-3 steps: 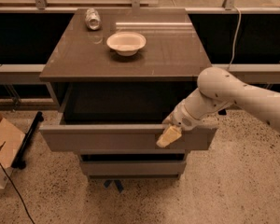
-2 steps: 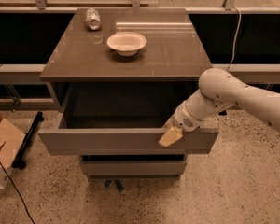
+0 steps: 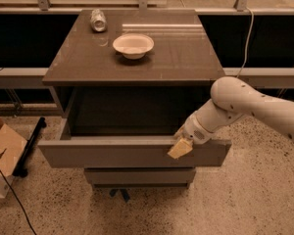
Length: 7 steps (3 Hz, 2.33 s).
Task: Open top drawer
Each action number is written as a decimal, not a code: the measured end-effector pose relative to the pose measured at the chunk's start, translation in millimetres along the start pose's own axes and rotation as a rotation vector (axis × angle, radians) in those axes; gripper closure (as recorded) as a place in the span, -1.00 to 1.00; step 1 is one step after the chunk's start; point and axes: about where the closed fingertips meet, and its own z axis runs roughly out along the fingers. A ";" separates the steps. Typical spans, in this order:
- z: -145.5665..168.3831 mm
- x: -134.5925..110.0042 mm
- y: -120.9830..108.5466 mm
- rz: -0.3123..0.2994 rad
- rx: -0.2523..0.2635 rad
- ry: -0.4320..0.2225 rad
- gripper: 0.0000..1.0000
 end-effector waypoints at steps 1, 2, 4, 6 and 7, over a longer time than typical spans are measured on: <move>0.0 0.0 0.1 0.000 0.000 0.000 -0.63; 1.6 0.0 0.8 -0.001 -0.003 0.001 -1.00; -0.9 3.8 11.7 -0.017 0.001 0.031 -1.00; -6.5 36.8 46.0 0.037 -0.001 0.047 -1.00; -6.6 36.3 44.2 0.037 -0.001 0.047 -0.64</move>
Offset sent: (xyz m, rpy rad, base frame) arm -0.0001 0.0000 0.0000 0.0000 0.0000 0.0000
